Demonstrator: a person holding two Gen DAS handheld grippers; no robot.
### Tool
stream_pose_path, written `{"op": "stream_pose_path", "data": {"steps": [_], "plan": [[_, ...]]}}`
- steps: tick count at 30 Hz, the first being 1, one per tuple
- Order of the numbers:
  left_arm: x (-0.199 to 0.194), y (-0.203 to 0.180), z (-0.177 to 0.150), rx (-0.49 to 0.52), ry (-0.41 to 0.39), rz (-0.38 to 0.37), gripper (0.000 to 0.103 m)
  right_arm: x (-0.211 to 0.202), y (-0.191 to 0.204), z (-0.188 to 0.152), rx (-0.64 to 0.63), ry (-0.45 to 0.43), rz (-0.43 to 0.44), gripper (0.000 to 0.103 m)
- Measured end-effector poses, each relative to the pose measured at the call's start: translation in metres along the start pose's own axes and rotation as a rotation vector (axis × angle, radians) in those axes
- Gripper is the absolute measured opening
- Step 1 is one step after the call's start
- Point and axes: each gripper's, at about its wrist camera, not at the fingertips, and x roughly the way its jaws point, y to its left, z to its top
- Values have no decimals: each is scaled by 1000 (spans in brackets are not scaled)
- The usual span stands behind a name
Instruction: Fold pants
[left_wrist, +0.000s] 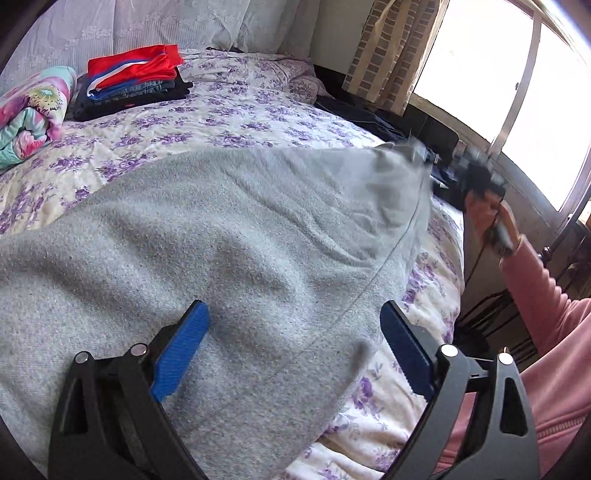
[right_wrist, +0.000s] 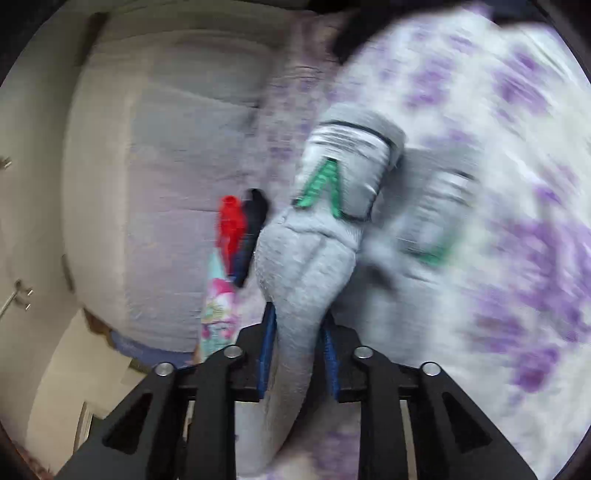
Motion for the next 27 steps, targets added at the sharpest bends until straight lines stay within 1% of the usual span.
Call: {"op": "stream_pose_path", "data": {"steps": [1, 2, 3, 4, 5, 6, 7, 10, 12, 13, 14, 15, 16, 17, 19, 20, 21, 23, 24, 26, 27], "plan": [[1, 0, 0, 0, 1, 4, 91, -3, -19, -3, 38, 4, 58, 15], [1, 0, 0, -1, 2, 7, 91, -8, -20, -3, 23, 10, 112, 26], [1, 0, 0, -2, 2, 8, 91, -14, -13, -2, -5, 6, 122, 40], [1, 0, 1, -3, 2, 8, 91, -23, -1, -1, -53, -29, 123, 64], [2, 0, 1, -3, 3, 6, 92, -31, 12, 2, -110, -71, 126, 71], [2, 0, 1, -1, 5, 3, 94, -34, 23, 7, -157, -92, 105, 71], [3, -1, 1, 2, 6, 3, 94, -34, 29, 12, -176, -95, 65, 71], [5, -3, 1, 8, 12, 19, 95, -19, 31, 37, -153, -83, -50, 71], [6, -4, 1, 12, 14, 29, 95, -2, 30, 51, -136, -60, -67, 69], [6, -4, 1, 12, 14, 31, 95, 5, 34, 52, -152, -52, -70, 54], [6, -4, 1, 11, 14, 32, 95, 16, 41, 54, -184, -38, -77, 37], [6, -4, 1, 9, 13, 33, 95, 23, 51, 57, -231, -25, -102, 33], [6, -4, 1, 9, 13, 33, 95, 25, 66, 58, -300, -33, -136, 22], [6, -4, 0, 8, 13, 33, 95, 22, 80, 56, -363, -44, -139, 20], [6, -5, 0, 9, 15, 36, 95, 4, 102, 52, -438, -89, -94, 18], [7, -5, 0, 10, 17, 39, 95, -6, 108, 51, -456, -114, -67, 18], [7, -5, 0, 13, 19, 42, 95, -16, 110, 51, -462, -135, -59, 18], [8, -7, 0, 15, 22, 45, 95, -25, 93, 50, -445, -173, -107, 15], [8, -6, 0, 16, 23, 44, 95, -18, 78, 51, -435, -173, -174, 15], [9, -6, 1, 19, 29, 44, 96, 2, 43, 53, -420, -132, -292, 18], [10, -6, 1, 21, 34, 48, 96, 8, 29, 52, -401, -117, -288, 18]]}}
